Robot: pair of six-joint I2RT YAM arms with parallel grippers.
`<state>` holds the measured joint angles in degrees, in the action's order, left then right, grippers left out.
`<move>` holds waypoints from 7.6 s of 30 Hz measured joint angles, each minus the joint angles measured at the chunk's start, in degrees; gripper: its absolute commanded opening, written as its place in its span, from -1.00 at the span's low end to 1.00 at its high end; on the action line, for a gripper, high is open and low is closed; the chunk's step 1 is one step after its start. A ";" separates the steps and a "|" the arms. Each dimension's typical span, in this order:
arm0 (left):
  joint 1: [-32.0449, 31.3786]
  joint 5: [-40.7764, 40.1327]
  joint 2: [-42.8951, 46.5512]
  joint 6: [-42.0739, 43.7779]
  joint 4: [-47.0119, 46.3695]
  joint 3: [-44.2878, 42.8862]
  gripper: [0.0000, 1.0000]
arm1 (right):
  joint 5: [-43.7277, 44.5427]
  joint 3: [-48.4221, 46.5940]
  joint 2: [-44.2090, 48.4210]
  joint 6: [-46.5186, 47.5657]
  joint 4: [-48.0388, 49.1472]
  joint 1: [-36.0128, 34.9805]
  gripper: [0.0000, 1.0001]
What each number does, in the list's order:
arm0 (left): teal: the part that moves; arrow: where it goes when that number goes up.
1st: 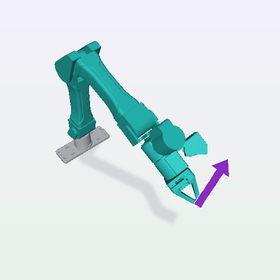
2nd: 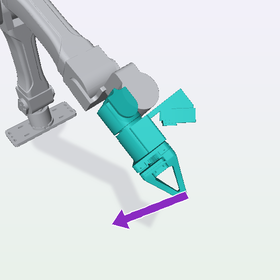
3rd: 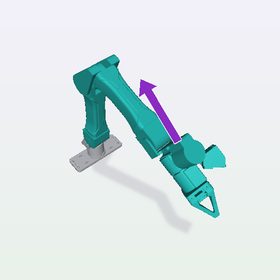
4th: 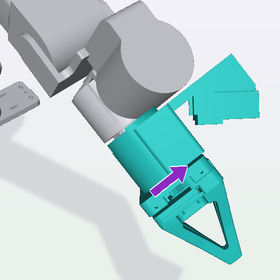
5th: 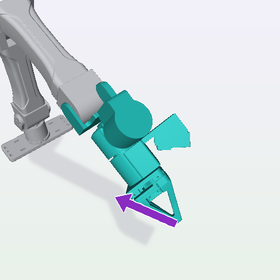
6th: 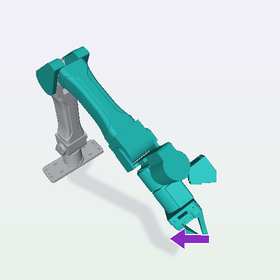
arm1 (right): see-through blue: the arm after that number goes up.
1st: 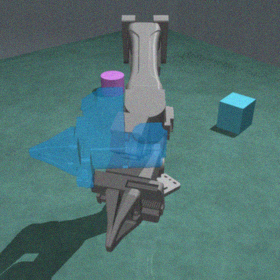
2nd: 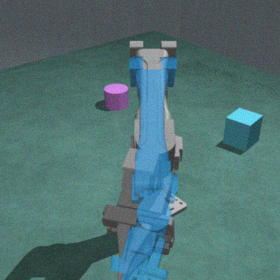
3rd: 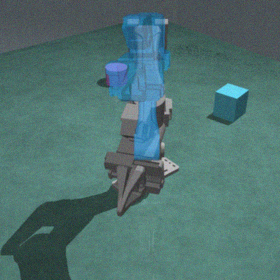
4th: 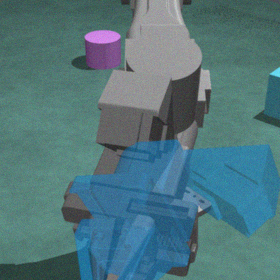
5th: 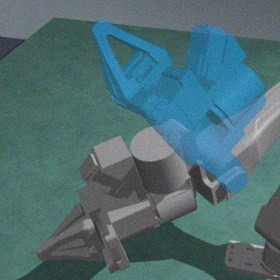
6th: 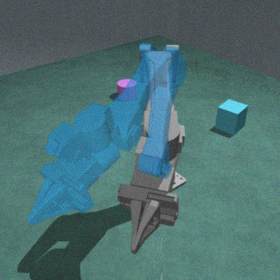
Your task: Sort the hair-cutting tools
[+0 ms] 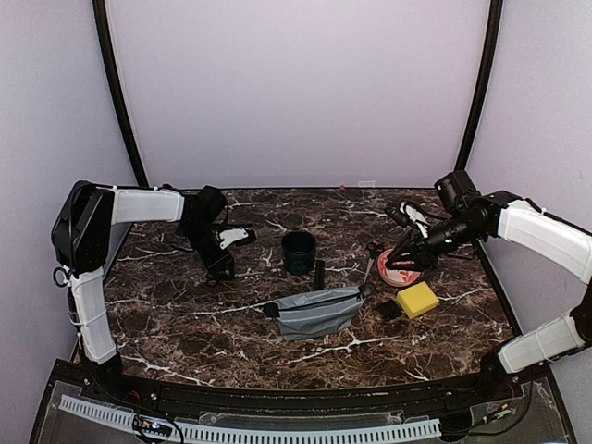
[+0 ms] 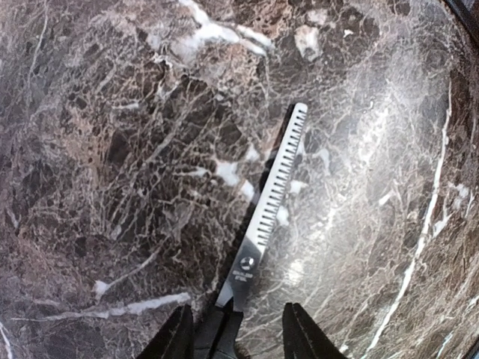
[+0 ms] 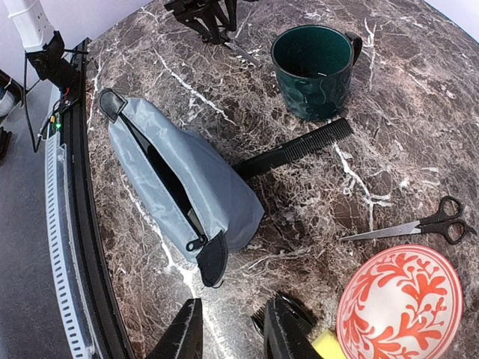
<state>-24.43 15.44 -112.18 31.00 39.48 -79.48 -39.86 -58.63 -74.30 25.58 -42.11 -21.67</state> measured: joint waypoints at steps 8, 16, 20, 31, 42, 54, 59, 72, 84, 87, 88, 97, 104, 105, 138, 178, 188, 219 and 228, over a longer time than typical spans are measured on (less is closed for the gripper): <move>-0.61 -4.66 -1.42 1.75 0.04 0.50 -0.29 | 0.04 0.79 0.00 0.00 0.52 0.09 -0.43; -2.58 -9.07 0.59 2.27 -1.53 4.63 -0.59 | 0.00 0.81 0.00 0.00 0.70 0.09 -0.43; -3.89 -11.13 0.59 1.77 -1.05 4.46 -0.79 | 0.00 0.83 0.00 0.00 0.83 0.09 -0.43; -6.88 -10.05 2.51 -3.93 5.90 3.04 -0.92 | 0.39 0.39 0.85 0.96 -2.54 0.09 -0.43; -10.97 -1.14 15.69 -9.35 7.87 0.98 -0.93 | 1.27 -12.76 -2.23 5.79 -6.60 -2.36 -0.46; -13.09 12.44 15.69 -13.38 10.64 -2.19 -0.96 | 20.50 -23.28 -10.97 18.29 -6.45 -22.69 -0.47; -13.22 16.92 15.61 -14.75 11.45 -2.21 -0.97 | 29.09 -26.08 -14.38 22.62 -5.99 -29.29 -0.30; -14.14 26.38 13.75 -15.78 13.62 -4.04 -1.00 | 39.04 -31.50 -21.18 27.50 -2.38 -38.36 -0.29; -14.56 33.70 13.44 -15.58 15.43 -4.94 -0.99 | 40.15 -32.54 -24.20 34.21 -1.33 -41.11 -0.43; -14.82 34.77 12.94 -15.58 15.61 -4.94 -1.00 | 40.37 -32.54 -24.57 34.99 -1.25 -41.46 -0.54; -14.99 35.01 12.72 -15.61 15.65 -4.94 -1.00 | 40.57 -32.54 -24.59 35.12 -1.20 -41.57 -0.57; -15.28 36.57 11.87 -15.61 16.28 -4.94 -1.00 | 41.03 -32.06 -24.59 36.41 -1.51 -41.83 -0.90; -15.21 37.09 11.78 -15.58 17.33 -4.94 -0.63 | 41.29 -31.43 -24.59 37.86 -2.08 -42.47 -1.00; -15.23 37.09 11.78 -15.58 17.40 -4.94 -0.46 | 41.31 -31.43 -24.59 37.86 -2.08 -42.49 -1.00; -19.82 19.06 30.93 -65.00 -24.06 27.93 -0.15 | 41.18 -26.43 -14.82 24.55 -23.32 -33.07 -1.00; -22.36 19.47 26.82 -75.58 -32.06 30.51 -1.00 | 46.10 -29.14 -29.18 23.52 -17.62 -38.73 -1.00; -22.34 19.21 26.97 -75.63 -32.04 30.82 -1.00 | 46.12 -29.05 -30.03 20.81 -17.77 -38.82 -1.00; -22.36 19.50 28.55 -76.32 -32.26 30.80 -1.00 | 49.88 -28.85 -30.12 20.33 -18.10 -39.10 -1.00; -22.36 19.52 28.55 -76.48 -33.09 30.80 -1.00 | 45.59 -29.57 -31.63 19.39 -17.33 -39.08 -1.00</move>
<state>-46.78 34.96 -83.64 -45.47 6.39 -48.69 5.74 -88.20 -105.93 44.97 -59.44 -60.75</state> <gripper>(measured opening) 0.009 0.009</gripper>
